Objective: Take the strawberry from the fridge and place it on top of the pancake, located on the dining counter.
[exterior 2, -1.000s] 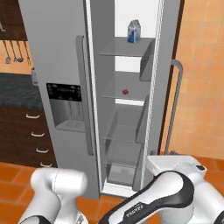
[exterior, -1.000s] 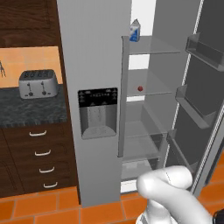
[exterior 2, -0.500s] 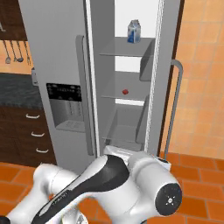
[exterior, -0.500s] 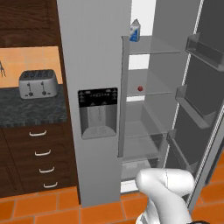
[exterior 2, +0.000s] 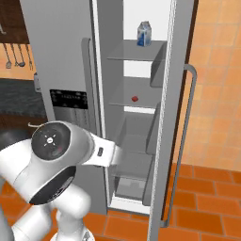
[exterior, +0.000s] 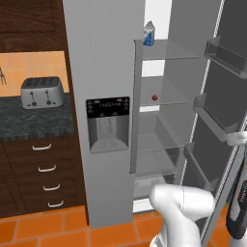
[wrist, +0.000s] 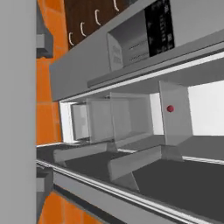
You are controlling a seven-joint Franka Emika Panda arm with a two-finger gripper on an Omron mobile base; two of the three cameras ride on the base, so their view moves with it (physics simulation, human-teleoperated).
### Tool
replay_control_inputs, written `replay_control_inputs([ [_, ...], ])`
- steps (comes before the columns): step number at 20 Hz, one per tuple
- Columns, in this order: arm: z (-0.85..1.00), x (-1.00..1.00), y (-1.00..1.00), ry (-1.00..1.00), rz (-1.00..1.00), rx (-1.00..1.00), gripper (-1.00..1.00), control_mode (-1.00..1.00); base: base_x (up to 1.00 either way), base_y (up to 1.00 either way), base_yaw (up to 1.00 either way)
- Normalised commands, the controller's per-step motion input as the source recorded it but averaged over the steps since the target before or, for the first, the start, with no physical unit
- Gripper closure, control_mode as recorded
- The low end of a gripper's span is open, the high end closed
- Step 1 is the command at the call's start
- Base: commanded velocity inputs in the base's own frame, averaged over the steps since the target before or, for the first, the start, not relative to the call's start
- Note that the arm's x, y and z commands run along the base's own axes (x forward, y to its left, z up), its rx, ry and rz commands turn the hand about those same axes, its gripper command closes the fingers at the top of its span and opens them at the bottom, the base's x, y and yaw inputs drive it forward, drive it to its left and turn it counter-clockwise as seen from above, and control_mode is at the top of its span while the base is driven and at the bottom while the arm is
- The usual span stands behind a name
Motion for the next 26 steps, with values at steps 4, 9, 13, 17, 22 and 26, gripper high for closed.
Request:
replay_control_inputs([
  [4, 0.5, 0.01, 1.0, 0.35, -0.1, -0.35, -1.0, -1.0, 0.0, 0.0, 0.0],
  [9, -0.06, 0.18, 0.62, 0.21, -0.21, -0.1, -1.0, -1.0, 0.0, 0.0, 0.0],
  [13, -0.18, 0.0, 0.03, -0.07, -0.16, 0.23, -1.0, -1.0, 0.0, 0.0, 0.0],
  [17, 0.0, 0.08, 0.31, -0.09, -0.01, 0.04, -1.0, -1.0, 0.0, 0.0, 0.0],
  [22, 0.0, 0.0, 0.08, -0.01, 0.13, 0.0, -1.0, -1.0, 0.0, 0.0, 0.0],
  [26, -0.02, -0.18, 0.0, -0.14, 0.15, 0.0, -1.0, -1.0, 0.0, 0.0, 0.0],
])
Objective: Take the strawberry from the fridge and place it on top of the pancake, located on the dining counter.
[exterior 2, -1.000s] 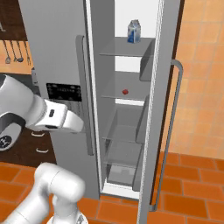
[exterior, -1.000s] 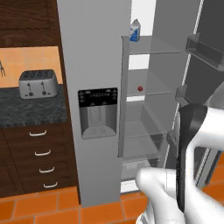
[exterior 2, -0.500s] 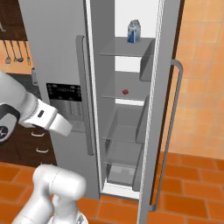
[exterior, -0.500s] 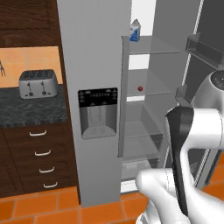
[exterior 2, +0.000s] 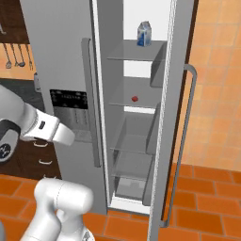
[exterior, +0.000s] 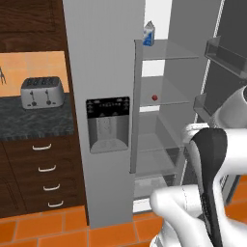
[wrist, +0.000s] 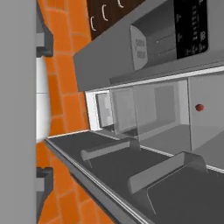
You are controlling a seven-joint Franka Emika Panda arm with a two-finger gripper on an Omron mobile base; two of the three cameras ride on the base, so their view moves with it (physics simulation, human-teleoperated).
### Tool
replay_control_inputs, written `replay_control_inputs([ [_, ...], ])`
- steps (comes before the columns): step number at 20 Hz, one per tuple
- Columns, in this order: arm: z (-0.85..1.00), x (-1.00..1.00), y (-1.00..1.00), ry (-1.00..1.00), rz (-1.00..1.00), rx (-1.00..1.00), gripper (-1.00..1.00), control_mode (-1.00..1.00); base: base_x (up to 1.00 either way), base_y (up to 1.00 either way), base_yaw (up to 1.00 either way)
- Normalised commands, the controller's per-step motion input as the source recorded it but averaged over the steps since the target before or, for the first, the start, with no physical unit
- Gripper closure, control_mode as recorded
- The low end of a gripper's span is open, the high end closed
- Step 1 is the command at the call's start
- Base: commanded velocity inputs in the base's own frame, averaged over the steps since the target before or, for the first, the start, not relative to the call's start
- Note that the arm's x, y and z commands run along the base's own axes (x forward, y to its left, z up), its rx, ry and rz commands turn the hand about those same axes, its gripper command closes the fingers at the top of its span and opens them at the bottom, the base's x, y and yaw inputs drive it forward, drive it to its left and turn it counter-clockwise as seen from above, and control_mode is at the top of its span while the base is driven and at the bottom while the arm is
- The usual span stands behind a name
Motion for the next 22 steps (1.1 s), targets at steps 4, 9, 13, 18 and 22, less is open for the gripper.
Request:
replay_control_inputs([
  [4, -0.02, 0.0, -0.08, -0.02, 0.29, 0.0, -1.0, -1.0, 0.0, 0.0, 0.0],
  [9, 0.0, -0.1, 0.02, -0.08, 0.22, 0.0, -1.0, -1.0, 0.0, 0.0, 0.0],
  [13, 0.0, 0.0, 0.0, 0.0, 0.0, 0.0, -1.0, 1.0, 0.0, 0.0, -0.12],
  [18, 0.0, 0.0, 0.0, 0.0, 0.0, 0.0, -1.0, 1.0, 0.49, -0.3, -0.24],
  [22, 0.0, 0.0, 0.0, 0.0, 0.0, 0.0, -1.0, 1.0, 0.04, -0.25, -0.3],
])
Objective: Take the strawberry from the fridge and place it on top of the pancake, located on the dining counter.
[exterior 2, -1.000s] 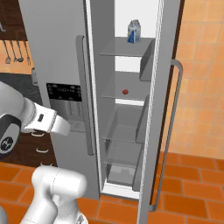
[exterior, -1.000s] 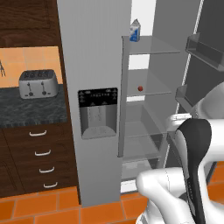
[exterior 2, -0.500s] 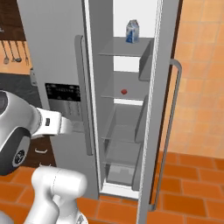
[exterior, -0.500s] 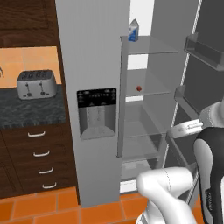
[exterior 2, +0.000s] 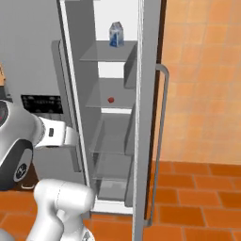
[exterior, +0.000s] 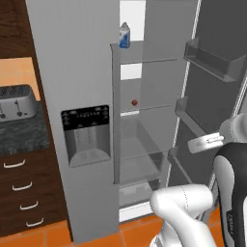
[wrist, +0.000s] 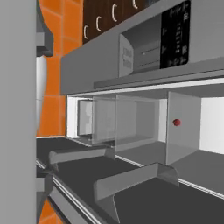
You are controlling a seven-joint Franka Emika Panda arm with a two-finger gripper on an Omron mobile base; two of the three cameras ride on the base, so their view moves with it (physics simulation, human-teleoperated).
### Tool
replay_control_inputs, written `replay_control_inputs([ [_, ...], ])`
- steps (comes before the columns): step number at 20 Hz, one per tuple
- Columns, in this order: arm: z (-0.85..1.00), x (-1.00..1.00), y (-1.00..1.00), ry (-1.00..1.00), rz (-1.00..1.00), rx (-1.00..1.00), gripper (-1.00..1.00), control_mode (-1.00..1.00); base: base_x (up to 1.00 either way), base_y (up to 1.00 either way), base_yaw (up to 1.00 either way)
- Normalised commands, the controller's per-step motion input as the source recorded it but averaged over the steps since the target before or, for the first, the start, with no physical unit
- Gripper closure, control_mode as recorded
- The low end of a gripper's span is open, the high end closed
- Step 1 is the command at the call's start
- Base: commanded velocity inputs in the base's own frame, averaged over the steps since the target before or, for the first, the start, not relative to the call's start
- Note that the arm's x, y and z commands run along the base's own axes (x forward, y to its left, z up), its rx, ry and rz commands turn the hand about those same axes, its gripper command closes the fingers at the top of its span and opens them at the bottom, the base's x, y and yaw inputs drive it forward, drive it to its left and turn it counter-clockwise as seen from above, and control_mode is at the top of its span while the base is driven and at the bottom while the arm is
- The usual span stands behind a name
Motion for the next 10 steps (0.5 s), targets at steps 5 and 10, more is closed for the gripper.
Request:
replay_control_inputs([
  [5, 0.0, 0.0, 0.0, 0.0, 0.0, 0.0, -1.0, 1.0, 0.47, 0.0, -0.27],
  [10, 0.0, 0.0, 0.0, 0.0, 0.0, 0.0, -1.0, 1.0, 0.82, -0.05, -0.18],
])
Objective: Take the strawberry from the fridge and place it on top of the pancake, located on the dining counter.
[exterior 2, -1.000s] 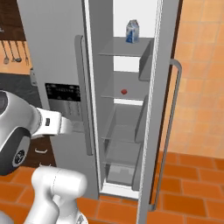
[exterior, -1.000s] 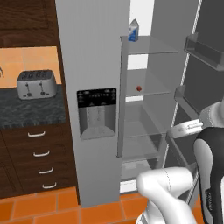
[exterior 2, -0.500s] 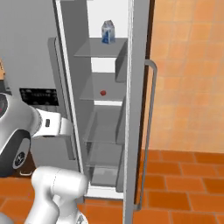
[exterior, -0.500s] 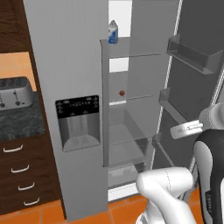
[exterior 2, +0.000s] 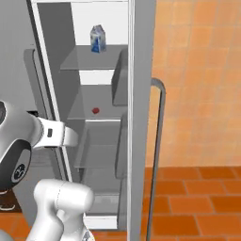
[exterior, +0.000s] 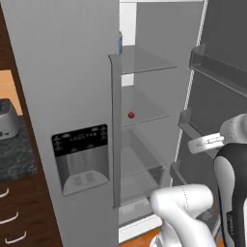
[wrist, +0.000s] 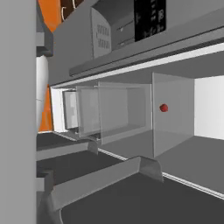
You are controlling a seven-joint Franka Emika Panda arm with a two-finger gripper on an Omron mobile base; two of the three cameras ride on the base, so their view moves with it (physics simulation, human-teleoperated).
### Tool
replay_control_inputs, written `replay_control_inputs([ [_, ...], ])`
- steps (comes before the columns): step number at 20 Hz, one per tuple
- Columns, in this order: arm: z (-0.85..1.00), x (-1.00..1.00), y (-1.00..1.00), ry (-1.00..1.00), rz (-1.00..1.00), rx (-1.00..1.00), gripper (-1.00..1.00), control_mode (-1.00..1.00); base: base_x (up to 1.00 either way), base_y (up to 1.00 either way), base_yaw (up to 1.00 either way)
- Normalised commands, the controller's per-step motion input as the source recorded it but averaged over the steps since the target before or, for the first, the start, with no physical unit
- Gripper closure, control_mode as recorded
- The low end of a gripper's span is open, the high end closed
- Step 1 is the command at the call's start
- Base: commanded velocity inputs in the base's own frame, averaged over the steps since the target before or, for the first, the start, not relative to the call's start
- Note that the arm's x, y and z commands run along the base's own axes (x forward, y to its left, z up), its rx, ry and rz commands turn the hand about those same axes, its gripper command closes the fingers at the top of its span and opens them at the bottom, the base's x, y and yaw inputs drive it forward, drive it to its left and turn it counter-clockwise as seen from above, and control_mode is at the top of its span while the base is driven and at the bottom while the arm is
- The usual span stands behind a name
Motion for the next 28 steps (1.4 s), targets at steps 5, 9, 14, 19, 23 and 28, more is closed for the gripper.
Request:
replay_control_inputs([
  [5, 0.0, 0.0, 0.0, 0.0, 0.0, 0.0, -1.0, 1.0, 0.97, 0.0, -0.11],
  [9, 0.0, 0.0, 0.0, 0.0, 0.0, 0.0, -1.0, 1.0, 0.98, -0.01, 0.0],
  [14, 0.0, 0.0, 0.0, 0.0, 0.0, 0.0, -1.0, 1.0, 0.73, 0.0, 0.08],
  [19, 0.0, 0.0, 0.0, 0.0, 0.0, 0.0, -1.0, 1.0, 0.21, 0.0, 0.27],
  [23, 0.0, 0.0, 0.0, 0.0, 0.0, 0.0, -1.0, 1.0, 0.32, 0.01, 0.16],
  [28, 0.0, 0.0, 0.0, 0.0, 0.0, 0.0, -1.0, 1.0, 0.18, 0.32, -0.1],
])
